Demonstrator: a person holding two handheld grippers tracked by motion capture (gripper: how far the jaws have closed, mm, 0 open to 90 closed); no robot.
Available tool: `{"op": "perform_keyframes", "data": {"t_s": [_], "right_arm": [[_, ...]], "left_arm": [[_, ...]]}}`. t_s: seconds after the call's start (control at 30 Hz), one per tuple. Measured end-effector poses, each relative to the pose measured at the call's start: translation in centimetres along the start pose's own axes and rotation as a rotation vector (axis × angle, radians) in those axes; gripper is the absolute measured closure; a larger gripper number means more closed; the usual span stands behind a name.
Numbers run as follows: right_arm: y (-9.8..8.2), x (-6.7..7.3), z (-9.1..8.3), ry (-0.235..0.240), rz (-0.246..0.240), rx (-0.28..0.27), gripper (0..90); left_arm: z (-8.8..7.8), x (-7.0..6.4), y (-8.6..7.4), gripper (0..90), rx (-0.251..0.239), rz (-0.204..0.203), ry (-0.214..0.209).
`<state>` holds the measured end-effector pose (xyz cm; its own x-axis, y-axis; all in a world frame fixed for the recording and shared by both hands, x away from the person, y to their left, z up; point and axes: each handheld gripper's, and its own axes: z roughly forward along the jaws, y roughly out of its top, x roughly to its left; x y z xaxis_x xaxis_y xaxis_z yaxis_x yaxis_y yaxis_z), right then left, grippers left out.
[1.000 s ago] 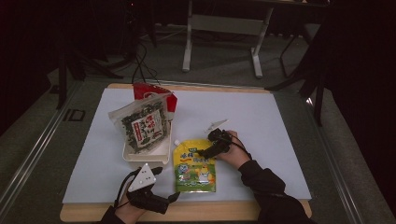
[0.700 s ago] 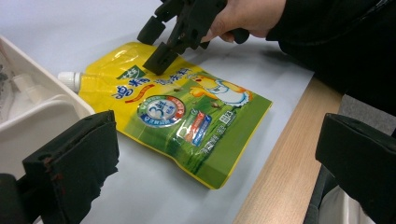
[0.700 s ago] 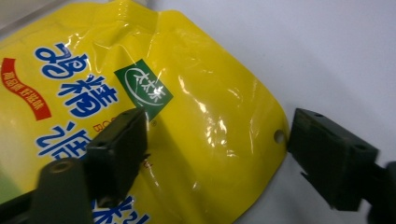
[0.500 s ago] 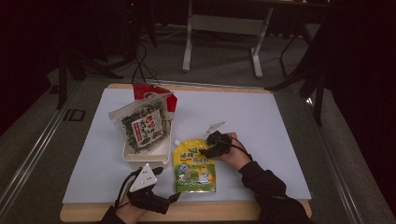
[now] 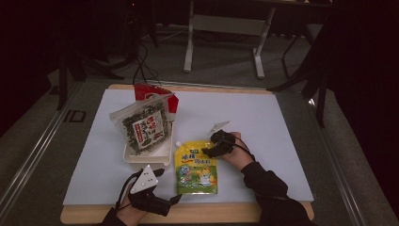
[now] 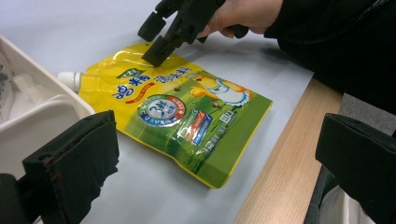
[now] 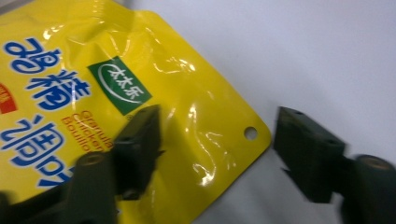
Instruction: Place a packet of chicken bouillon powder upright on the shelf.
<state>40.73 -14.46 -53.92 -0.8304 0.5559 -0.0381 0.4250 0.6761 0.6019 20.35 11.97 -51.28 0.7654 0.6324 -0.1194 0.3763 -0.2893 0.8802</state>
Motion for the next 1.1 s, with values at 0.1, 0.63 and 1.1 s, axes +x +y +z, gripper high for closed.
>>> {"op": "perform_keyframes", "data": {"t_s": [0.1, 0.63, 1.1], "right_arm": [[0.1, -0.2, 0.2, 0.027, 0.010, 0.012, 22.5], [0.3, 0.4, 0.0, 0.055, 0.001, 0.024, 43.8], [0.7, 1.8, -0.4, 0.101, -0.070, 0.030, 87.6]], "left_arm": [[0.1, 0.0, 0.0, 0.7, 0.005, 0.001, 0.000], [0.4, -0.1, -0.1, 0.7, 0.013, 0.008, -0.005], [0.1, 0.2, 0.2, 0.7, -0.001, 0.003, 0.010]]}}
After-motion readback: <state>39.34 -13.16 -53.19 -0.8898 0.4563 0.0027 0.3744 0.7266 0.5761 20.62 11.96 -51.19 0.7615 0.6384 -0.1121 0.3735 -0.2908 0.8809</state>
